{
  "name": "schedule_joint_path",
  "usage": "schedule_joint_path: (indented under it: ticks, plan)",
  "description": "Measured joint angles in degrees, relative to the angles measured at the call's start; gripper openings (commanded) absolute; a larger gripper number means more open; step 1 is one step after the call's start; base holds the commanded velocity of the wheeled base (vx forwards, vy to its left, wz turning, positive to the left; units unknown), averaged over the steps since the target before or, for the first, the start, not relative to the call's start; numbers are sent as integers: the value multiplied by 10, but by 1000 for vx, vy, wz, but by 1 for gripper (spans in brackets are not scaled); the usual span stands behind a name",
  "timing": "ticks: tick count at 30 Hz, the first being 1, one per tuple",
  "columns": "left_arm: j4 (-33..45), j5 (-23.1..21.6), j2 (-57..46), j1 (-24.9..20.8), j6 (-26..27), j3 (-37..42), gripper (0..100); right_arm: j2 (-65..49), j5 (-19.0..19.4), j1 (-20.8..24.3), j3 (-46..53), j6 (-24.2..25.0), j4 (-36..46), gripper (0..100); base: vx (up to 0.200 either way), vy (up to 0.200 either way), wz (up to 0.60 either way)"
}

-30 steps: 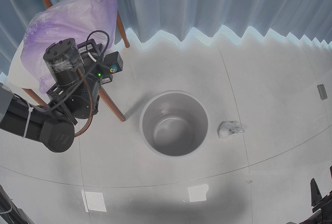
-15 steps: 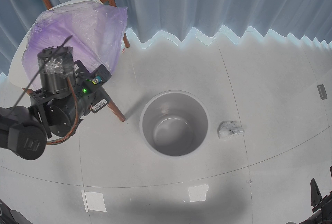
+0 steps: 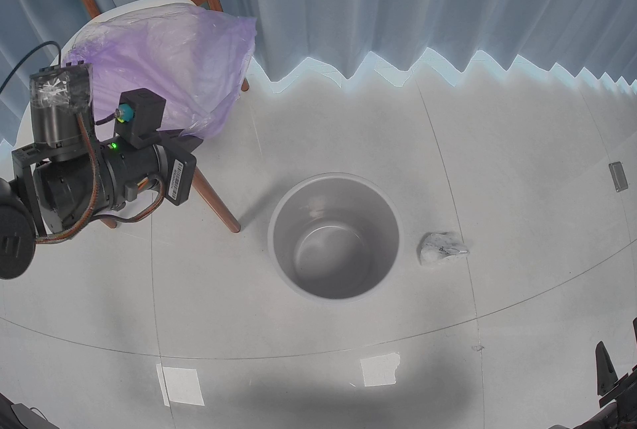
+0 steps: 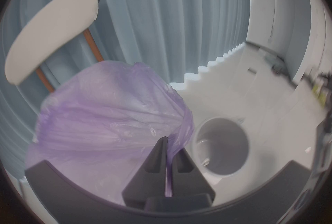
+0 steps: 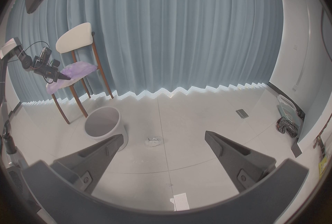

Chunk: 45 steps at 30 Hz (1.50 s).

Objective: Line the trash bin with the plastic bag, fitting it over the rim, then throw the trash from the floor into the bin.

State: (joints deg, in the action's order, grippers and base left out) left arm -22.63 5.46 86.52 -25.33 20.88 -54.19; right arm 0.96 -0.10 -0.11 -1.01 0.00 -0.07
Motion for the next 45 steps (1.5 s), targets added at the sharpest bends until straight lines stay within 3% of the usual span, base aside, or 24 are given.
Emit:
schedule_joint_path:
  ticks: [6,9,14,20,27,36,45]
  plan:
    - [28,-136,-34,24,-129,-1,0,0,0,0,0,0,0,100,0,0,0]
    - [30,-177,-61,43,-191,15,0,0,0,0,0,0,0,100,0,0,0]
    - [14,-217,-105,64,-271,61,0,0,0,0,0,0,0,100,0,0,0]
    - [-105,-267,-134,65,-343,103,0,0,0,0,0,0,0,100,0,0,0]
    - [-209,-289,-144,0,-439,143,0,0,0,0,0,0,0,100,0,0,0]
    - [-280,-298,-145,-24,-475,188,0,0,0,0,0,0,0,100,0,0,0]
    - [-287,-322,-138,-35,-473,181,0,0,0,0,0,0,0,100,0,0,0]
